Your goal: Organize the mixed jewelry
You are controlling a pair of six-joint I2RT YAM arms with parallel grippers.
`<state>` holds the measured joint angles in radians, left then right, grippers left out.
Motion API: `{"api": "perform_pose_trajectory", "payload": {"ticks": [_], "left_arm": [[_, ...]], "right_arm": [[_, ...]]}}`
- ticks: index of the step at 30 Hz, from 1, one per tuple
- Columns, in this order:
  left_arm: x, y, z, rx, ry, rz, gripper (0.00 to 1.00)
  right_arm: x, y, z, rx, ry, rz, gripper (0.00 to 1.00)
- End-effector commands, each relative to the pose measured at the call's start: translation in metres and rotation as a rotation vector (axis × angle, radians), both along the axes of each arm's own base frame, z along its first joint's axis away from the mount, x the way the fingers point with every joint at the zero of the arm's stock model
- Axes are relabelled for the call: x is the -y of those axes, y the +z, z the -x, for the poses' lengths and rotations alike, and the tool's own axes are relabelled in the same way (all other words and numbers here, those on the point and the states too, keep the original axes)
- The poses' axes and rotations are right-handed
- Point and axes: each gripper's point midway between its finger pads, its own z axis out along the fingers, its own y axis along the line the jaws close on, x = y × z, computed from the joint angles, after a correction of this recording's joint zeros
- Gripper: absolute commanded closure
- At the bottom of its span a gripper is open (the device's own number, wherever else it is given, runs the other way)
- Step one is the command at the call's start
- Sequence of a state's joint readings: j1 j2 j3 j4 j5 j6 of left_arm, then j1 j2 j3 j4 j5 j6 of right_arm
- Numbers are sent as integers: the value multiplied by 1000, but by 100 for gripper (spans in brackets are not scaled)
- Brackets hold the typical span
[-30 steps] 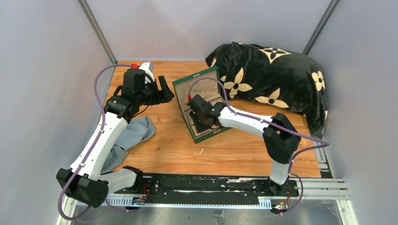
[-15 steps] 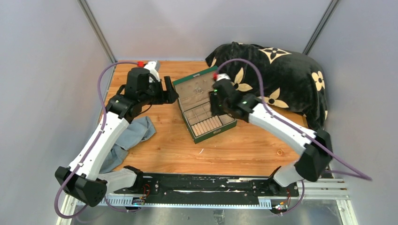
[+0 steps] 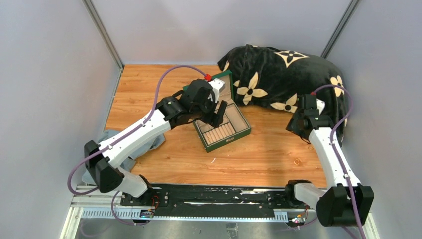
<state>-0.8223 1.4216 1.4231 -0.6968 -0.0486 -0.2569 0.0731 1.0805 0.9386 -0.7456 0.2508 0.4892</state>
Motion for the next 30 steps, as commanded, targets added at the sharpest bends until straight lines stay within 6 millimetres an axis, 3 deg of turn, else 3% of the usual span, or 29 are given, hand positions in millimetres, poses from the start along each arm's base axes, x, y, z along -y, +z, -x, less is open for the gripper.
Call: {"api": "perform_pose_trajectory", "payload": {"ticks": [1,9,16,24,30], "left_arm": [[10,5,-4,13,-49,-16,22],[26,0,-15,-26,-39,-18,20],[49,-11,-20,-114,-30,12,21],[49,-9,-25,-109,6,16,21],[45,-8,-23,-113,0,0,21]], "right_arm": [[36,-23,31,-145,-181,2,49],[66,-26,30,-84,-303,56,52],[88,-60,27,-144,-341,-9,51],[105,-91,14,-216,-264,-30,51],[113,-97,0,-175,-258,-82,54]]}}
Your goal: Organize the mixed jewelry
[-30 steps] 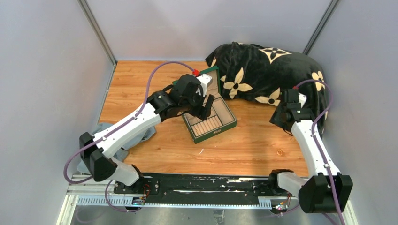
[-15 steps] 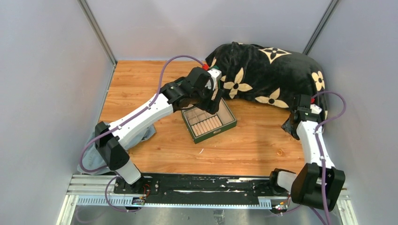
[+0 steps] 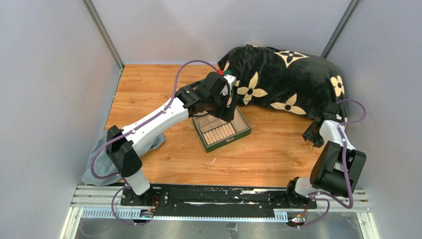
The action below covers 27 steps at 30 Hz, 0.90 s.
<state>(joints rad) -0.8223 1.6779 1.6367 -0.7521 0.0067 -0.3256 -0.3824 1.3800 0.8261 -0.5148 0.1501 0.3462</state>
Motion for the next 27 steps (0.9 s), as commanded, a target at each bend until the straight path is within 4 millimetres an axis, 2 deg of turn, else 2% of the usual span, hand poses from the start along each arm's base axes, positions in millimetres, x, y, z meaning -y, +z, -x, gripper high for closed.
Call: {"api": "perform_pose_trajectory", "payload": {"ticks": [1,5,10,27], "left_arm": [[-4,17,-1,34,8,-3,21],[-7,17,-4,50,13,-25,20],[-6,14,-4,44,7,-30,21],[-3,10,-8,40,-3,-47,21]], "right_arm": [[7,-4,-9,37,21,-28,55],[0,-15,-10,19,44,-77,55],[-3,-28,-1,-23,40,-89,56],[0,-32,9,-40,15,-60,54]]}}
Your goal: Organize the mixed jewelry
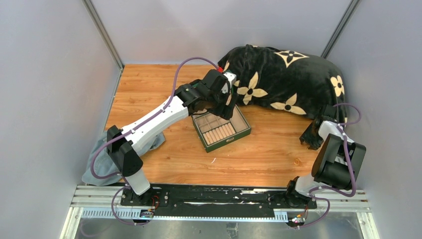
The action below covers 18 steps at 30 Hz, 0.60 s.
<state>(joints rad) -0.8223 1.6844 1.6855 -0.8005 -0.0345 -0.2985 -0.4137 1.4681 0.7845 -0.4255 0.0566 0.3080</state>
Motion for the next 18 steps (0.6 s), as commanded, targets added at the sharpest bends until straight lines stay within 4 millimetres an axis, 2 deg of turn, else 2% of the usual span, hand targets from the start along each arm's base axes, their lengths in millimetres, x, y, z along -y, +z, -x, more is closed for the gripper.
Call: {"api": "perform_pose_trajectory", "payload": {"ticks": [1,4,10,12,15,18], "left_arm": [[4,1,-2,9,-14,-11,21],[3,-1,-3,7,-13,-18,21],[1,-3,-2,5,-14,-27,21],[0,-5,-2,4,-11,-33,21],[-4,-7,-2,11,-6,-46,21],[-17,-2,-3,44,35,-64,22]], "right_arm": [[6,-2,14,-32,-29,28,54],[5,-5,18,-44,-42,27,58],[2,-6,25,-43,-60,24,76],[0,-8,27,-45,-60,20,83],[-4,-10,25,-41,-52,-10,99],[-10,-10,20,-26,-39,-46,100]]}}
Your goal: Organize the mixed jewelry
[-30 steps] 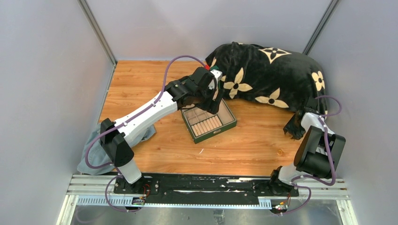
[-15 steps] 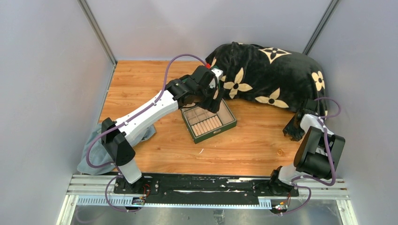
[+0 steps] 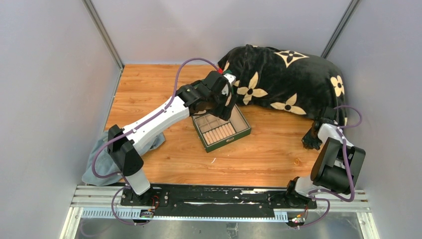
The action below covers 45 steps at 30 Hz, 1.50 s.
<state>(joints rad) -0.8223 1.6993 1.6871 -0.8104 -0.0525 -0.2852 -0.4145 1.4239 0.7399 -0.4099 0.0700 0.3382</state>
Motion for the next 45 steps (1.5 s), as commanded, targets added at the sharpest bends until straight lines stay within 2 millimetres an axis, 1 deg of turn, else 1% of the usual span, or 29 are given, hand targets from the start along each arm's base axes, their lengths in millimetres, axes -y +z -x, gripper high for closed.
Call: {"api": "perform_pose_trajectory", "payload": {"ticks": [1,3,4,5,8,13,14,17,21,26,30,33,34,35,38,39,40,42,43,44,45], "left_arm": [[-20,11,0,69,44,-36,22],[-36,12,0,109,67,-70,21],[-46,9,-1,128,86,-102,21],[-53,9,0,144,94,-119,21],[-70,0,3,157,109,-148,21],[-91,-16,8,136,133,-129,21],[-95,-16,8,140,137,-112,21],[-103,-25,11,137,141,-107,20],[-103,-29,12,136,120,-103,20],[-97,-40,10,119,95,-110,20],[-91,-41,6,145,78,-86,20],[-89,-42,4,168,55,-85,20],[-89,-41,3,177,45,-88,20],[-88,-40,3,186,30,-91,20],[-86,-36,2,207,5,-85,21],[-85,-33,1,213,12,-77,21],[-85,-30,-1,216,20,-69,20],[-82,-22,-4,213,55,-44,20],[-84,-21,-5,193,81,-43,21],[-83,-21,-4,151,90,-40,20],[-78,-20,-2,101,64,-24,19]], "right_arm": [[-10,-9,13,-36,-5,-62,100],[-12,-8,12,-29,0,-69,100],[-19,-6,9,-6,16,-104,100],[-22,-5,8,4,21,-117,100],[-32,0,5,48,53,-155,100],[-57,11,-1,128,164,-256,100],[-62,12,-1,139,183,-279,100],[-78,15,-5,178,223,-361,100],[-93,12,-3,167,250,-433,100],[-115,18,-2,162,318,-519,100],[-128,16,6,87,369,-534,100],[-146,11,12,20,451,-521,100],[-150,10,13,3,472,-517,100],[-161,9,15,-25,523,-504,100],[-173,5,15,-88,615,-426,100],[-175,4,14,-89,624,-414,100],[-183,4,14,-85,652,-408,100],[-191,5,14,-68,660,-415,100],[-193,7,13,-56,662,-418,100],[-195,11,13,-38,668,-426,100],[-198,16,11,-17,675,-436,100]]}}
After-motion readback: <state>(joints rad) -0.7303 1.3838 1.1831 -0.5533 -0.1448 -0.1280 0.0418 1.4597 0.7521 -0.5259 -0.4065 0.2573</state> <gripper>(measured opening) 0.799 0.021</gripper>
